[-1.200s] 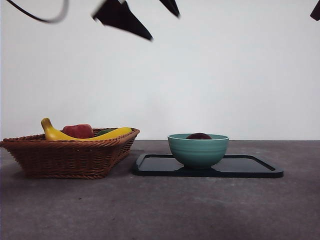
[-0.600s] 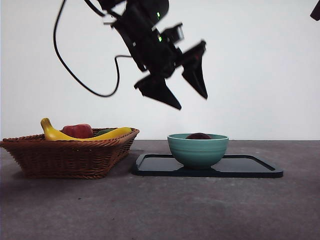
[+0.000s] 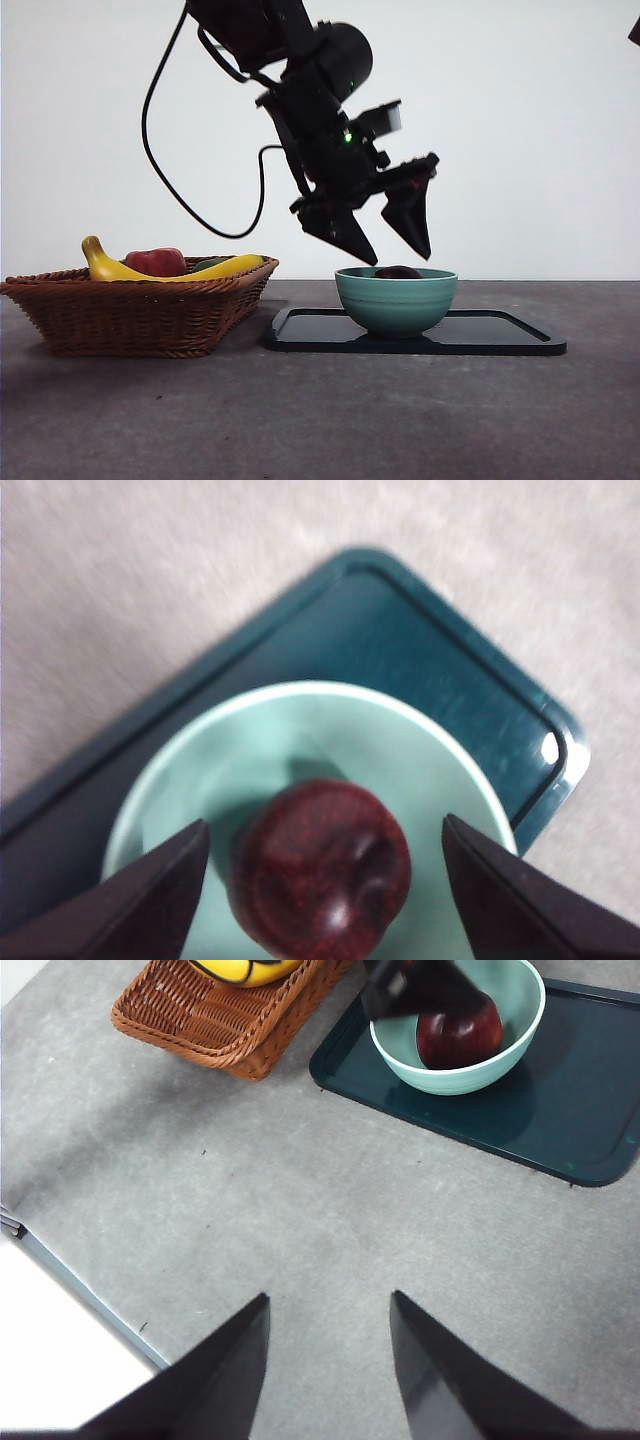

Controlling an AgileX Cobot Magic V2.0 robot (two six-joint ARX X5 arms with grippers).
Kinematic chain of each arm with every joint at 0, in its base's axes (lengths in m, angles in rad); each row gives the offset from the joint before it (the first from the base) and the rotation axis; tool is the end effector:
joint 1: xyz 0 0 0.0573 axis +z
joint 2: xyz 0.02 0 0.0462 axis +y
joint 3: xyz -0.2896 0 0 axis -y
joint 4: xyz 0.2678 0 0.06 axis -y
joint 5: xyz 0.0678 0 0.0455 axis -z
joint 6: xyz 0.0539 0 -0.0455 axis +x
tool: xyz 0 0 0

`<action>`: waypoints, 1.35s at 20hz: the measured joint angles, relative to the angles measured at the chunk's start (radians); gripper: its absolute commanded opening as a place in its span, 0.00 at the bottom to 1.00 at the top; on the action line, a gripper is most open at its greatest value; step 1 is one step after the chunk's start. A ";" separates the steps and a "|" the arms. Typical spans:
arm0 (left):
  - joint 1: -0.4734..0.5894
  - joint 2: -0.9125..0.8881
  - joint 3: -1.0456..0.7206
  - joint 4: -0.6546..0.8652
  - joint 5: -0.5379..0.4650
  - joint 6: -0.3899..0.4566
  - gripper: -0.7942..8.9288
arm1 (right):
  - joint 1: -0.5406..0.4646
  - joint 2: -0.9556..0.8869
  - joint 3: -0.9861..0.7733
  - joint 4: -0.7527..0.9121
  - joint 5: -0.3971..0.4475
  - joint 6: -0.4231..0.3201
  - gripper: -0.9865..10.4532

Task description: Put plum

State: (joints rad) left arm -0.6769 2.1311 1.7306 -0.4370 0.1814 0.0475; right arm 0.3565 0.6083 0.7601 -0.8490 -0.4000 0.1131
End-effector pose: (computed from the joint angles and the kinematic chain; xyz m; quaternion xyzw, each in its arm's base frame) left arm 0.4030 -0.3363 0.2099 0.1194 0.3851 -0.3894 0.8282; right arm 0.1127 0.0644 0.2934 0.0568 0.3606 0.3272 0.8716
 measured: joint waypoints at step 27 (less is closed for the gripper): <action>-0.019 0.037 0.000 -0.029 -0.029 0.040 0.47 | 0.000 0.000 0.000 0.000 0.000 0.000 0.25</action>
State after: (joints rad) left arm -0.6964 2.1685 1.7309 -0.4656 0.1524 0.0879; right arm 0.3565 0.6083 0.7601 -0.8490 -0.4000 0.1131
